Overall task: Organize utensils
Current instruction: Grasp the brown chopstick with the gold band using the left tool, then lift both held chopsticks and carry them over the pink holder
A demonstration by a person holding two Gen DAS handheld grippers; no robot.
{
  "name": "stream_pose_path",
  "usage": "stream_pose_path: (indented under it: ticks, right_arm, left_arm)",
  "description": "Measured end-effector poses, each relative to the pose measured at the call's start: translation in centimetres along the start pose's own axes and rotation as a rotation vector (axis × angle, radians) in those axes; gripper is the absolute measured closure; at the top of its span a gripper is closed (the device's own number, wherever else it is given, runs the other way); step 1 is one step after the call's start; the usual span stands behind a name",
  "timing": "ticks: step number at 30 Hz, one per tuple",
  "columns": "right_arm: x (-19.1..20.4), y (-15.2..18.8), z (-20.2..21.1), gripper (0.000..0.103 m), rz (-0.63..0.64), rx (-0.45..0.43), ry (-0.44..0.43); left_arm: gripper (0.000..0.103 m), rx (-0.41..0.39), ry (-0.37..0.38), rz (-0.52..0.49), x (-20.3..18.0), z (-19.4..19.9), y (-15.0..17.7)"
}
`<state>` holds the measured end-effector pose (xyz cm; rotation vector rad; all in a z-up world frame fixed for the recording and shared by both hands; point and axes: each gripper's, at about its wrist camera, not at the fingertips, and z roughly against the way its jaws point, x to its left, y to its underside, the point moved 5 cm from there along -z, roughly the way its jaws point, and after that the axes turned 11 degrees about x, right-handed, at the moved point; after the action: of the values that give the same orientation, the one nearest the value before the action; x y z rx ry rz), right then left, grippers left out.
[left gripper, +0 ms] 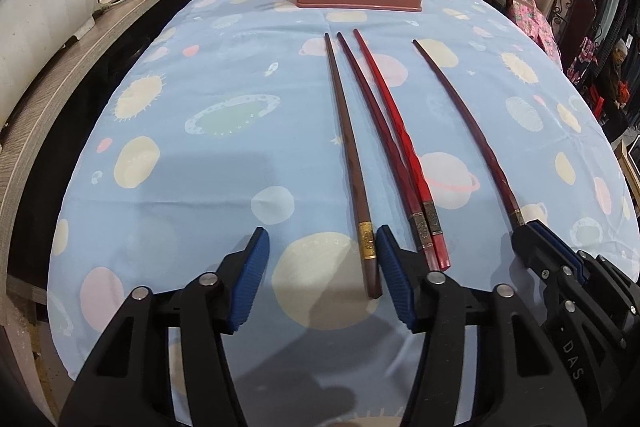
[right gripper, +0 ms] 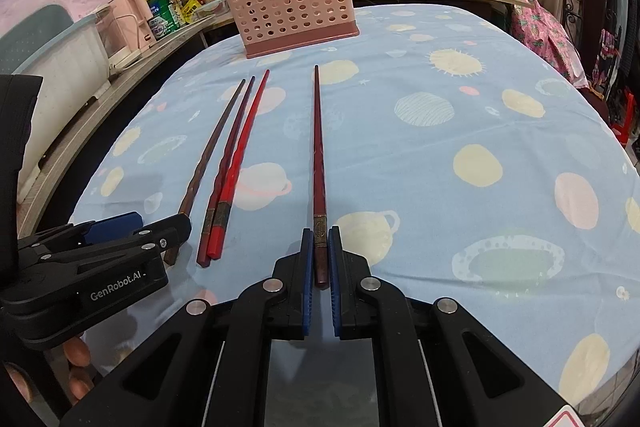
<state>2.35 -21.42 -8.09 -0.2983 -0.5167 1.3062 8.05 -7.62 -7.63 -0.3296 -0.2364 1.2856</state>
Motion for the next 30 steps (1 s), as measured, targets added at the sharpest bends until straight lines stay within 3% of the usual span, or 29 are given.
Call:
stream_pose_path:
  ticks: [7,9,19,30]
  right_arm:
    - [0.0,0.0,0.0,0.096,0.000,0.000,0.000]
    - [0.0,0.0,0.0,0.096,0.000,0.000,-0.001]
    - [0.4,-0.1,1.2,0.096,0.002,-0.019,-0.007]
    - [0.0,-2.4,5.0,0.096,-0.021,-0.109,-0.024]
  left_arm:
    - [0.092,0.000,0.006,-0.005,0.1,0.2,-0.1]
    - [0.095,0.004,0.013,-0.004,0.2,0.2,-0.2]
    - [0.096,0.015,0.038,0.011,0.7,0.6,-0.3]
    - [0.096,-0.046,0.068,0.036,1.9,3.6,-1.4]
